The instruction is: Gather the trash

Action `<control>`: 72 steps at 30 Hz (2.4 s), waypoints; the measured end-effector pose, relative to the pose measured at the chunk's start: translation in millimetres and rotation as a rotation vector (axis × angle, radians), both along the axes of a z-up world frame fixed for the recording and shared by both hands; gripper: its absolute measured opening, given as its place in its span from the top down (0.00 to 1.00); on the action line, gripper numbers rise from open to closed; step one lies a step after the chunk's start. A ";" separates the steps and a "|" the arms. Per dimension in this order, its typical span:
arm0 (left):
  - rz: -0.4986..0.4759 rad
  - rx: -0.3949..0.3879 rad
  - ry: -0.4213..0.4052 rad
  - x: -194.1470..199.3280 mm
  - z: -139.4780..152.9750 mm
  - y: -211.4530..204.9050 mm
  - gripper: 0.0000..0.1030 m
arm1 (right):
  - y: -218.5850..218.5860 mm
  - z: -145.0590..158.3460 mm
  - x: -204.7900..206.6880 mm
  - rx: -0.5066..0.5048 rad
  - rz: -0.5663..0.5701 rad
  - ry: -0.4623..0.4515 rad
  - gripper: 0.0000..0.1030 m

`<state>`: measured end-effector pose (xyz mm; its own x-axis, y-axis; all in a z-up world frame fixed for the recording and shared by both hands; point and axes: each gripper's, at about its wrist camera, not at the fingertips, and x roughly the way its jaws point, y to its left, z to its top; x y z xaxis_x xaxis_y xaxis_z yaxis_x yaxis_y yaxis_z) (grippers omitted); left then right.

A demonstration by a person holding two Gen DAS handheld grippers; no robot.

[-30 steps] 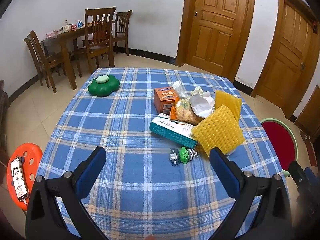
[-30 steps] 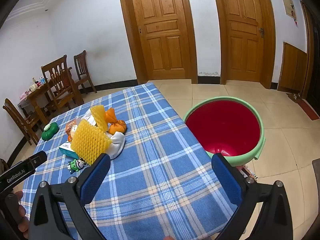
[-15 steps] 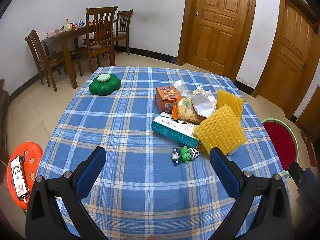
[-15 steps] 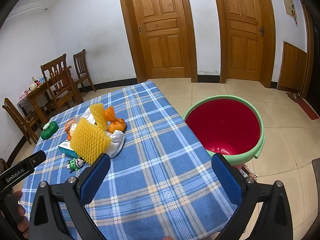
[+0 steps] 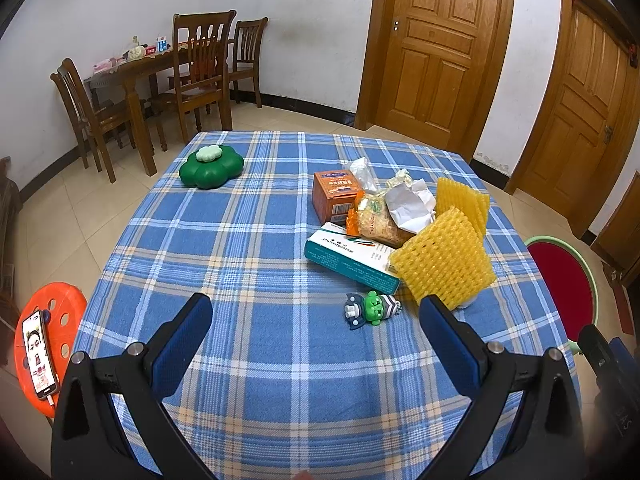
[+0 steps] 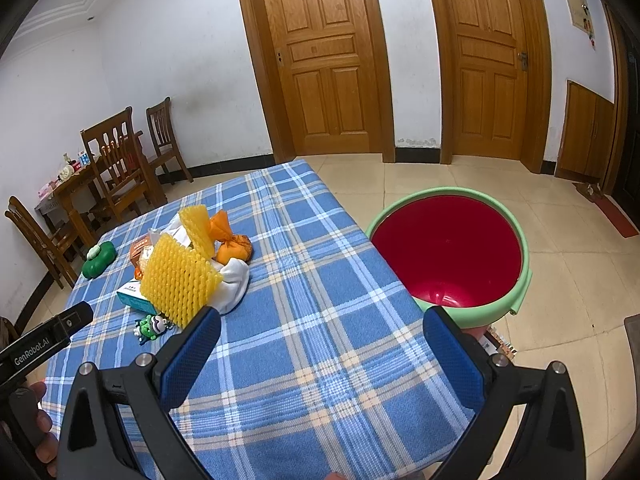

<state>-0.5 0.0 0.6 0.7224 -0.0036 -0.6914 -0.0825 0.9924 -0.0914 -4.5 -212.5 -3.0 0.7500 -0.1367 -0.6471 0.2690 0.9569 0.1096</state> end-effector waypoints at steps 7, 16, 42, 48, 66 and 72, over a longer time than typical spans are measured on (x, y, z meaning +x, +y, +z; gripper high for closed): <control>0.000 0.000 0.001 0.1 0.1 -0.1 0.01 | 0.0 0.1 -0.1 -0.001 -0.001 0.001 0.00; 0.000 0.001 0.003 0.5 0.0 0.0 0.01 | -0.3 0.1 0.1 0.000 -0.001 0.002 0.00; -0.003 0.003 0.009 -3.9 -6.5 7.0 0.01 | -1.3 0.7 3.3 0.008 0.000 0.008 0.00; -0.004 0.004 0.021 0.7 -18.6 11.0 0.01 | 0.8 -3.8 4.5 0.012 0.002 0.009 0.00; 0.013 0.007 0.058 40.4 -19.5 34.3 0.01 | 2.6 -11.6 23.9 0.046 0.029 0.034 0.00; -0.026 0.016 0.067 73.7 -14.2 38.6 0.01 | 2.8 -9.0 40.9 0.045 0.031 0.025 0.00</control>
<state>73.2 38.7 -13.6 0.6746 -0.0100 -0.7381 -0.0625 0.9955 -0.0707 36.4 -209.7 -12.0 0.7367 -0.0837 -0.6710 0.2422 0.9591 0.1463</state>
